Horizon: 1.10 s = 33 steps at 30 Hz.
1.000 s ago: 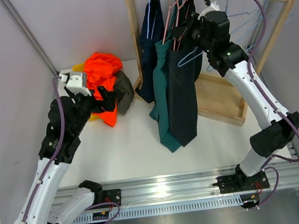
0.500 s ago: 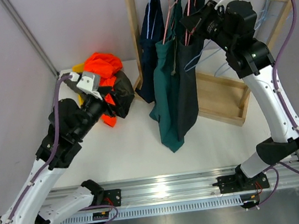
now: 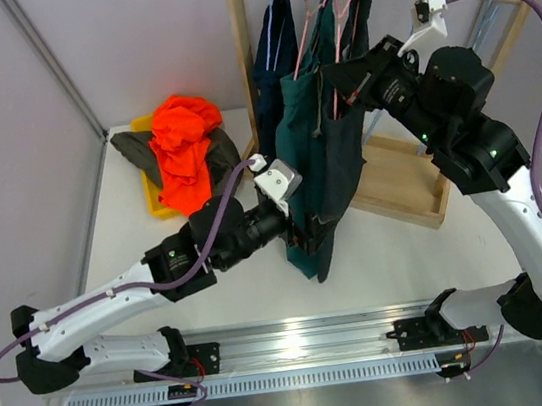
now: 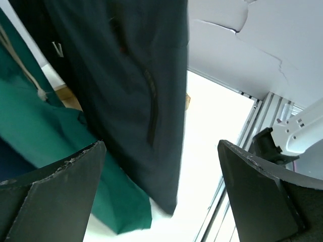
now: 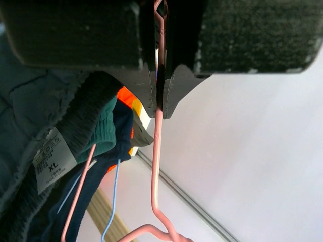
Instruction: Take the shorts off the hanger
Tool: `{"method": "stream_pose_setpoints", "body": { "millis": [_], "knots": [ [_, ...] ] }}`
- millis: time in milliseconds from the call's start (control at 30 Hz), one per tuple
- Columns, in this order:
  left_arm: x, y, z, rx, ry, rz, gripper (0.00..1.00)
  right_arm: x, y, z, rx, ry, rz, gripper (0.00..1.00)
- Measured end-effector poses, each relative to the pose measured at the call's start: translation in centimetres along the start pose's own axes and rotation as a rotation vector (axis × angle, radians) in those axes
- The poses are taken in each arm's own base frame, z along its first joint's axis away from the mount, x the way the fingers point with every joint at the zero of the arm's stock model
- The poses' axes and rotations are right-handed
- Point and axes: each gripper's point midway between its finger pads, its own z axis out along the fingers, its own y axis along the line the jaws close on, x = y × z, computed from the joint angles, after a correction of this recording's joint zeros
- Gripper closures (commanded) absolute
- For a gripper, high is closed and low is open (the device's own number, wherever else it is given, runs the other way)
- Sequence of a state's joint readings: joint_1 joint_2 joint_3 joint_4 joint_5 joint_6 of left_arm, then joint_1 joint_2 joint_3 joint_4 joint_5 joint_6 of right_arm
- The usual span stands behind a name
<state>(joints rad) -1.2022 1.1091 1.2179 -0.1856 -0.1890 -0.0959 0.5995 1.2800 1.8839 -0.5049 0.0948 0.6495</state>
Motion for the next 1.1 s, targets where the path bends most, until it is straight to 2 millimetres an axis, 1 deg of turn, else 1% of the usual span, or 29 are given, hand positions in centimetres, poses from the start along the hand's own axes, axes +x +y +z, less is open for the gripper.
{"method": "stream_pose_setpoints", "body": {
  "millis": [100,200,333,467,500,533,567,633,700,733,767,800,833,933,1000,1100],
  "knots": [
    [-0.3,-0.4,0.6,-0.002,-0.016,-0.002,0.01,1.5,0.6,-0.2,-0.001,0.023,0.003,1.00],
    [-1.7,-0.9,0.8,-0.003,-0.059,-0.011,0.01,2.8,1.2,-0.2,-0.008,0.046,-0.001,1.00],
    [-3.6,-2.2,0.4,0.014,-0.118,-0.016,0.01,4.1,1.9,-0.7,-0.030,0.072,-0.006,1.00],
    [-4.2,-2.2,0.4,0.001,-0.141,-0.008,0.01,4.9,3.2,-1.8,-0.070,0.083,-0.002,1.00],
    [-4.3,-2.1,0.5,-0.005,-0.146,-0.008,0.02,4.9,3.5,-2.0,-0.078,0.082,-0.001,1.00],
    [-4.5,-2.0,0.6,-0.012,-0.154,-0.009,0.06,4.8,3.8,-2.3,-0.086,0.079,0.000,1.00],
    [-4.6,-2.0,0.7,-0.016,-0.160,-0.008,0.16,4.7,4.0,-2.4,-0.091,0.075,0.002,1.00],
    [-4.8,-2.0,1.0,-0.019,-0.170,-0.003,0.24,4.4,4.4,-2.7,-0.103,0.064,0.006,1.00],
    [-4.6,-2.2,1.5,-0.018,-0.173,-0.003,0.40,4.0,4.6,-2.8,-0.108,0.051,0.009,1.00],
    [-4.4,-2.2,1.9,-0.020,-0.173,-0.002,0.51,4.0,4.6,-2.8,-0.107,0.049,0.009,1.00],
    [-4.1,-2.2,2.2,-0.020,-0.172,-0.001,0.81,3.9,4.6,-2.8,-0.106,0.045,0.010,1.00],
    [-3.7,-2.3,2.5,-0.023,-0.167,-0.003,0.93,3.9,4.6,-2.8,-0.103,0.044,0.010,1.00],
    [-3.2,-2.3,2.9,-0.024,-0.157,0.004,0.99,3.8,4.3,-2.8,-0.092,0.037,0.004,1.00],
    [-2.0,-1.9,3.5,-0.061,-0.133,-0.001,1.00,4.0,3.2,-2.8,-0.042,0.040,-0.020,1.00],
    [-1.7,-1.6,3.7,-0.077,-0.133,-0.003,1.00,3.8,2.5,-2.7,-0.013,0.034,-0.031,1.00],
    [-1.5,-1.6,3.8,-0.078,-0.141,-0.014,1.00,3.8,2.2,-3.0,0.005,0.039,-0.046,1.00]
  ]
}}
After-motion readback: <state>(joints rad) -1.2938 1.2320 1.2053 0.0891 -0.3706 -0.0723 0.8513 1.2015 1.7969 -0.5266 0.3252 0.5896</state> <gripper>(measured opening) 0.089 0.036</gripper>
